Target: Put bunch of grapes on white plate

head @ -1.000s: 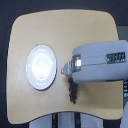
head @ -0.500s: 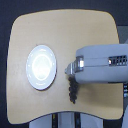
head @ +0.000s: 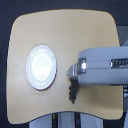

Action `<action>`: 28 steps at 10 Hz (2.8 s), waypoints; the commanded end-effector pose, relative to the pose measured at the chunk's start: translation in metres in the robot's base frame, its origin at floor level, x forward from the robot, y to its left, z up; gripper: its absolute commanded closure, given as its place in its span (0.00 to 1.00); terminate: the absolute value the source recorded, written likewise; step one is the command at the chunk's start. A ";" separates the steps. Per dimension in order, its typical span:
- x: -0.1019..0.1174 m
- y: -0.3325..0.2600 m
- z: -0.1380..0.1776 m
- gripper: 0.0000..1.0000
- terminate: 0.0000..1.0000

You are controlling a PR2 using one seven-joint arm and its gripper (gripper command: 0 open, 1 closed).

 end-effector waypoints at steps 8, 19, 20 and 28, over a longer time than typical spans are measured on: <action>-0.003 0.015 0.014 1.00 0.00; 0.000 0.026 0.024 1.00 0.00; 0.000 0.025 0.025 1.00 0.00; 0.062 0.034 0.150 1.00 0.00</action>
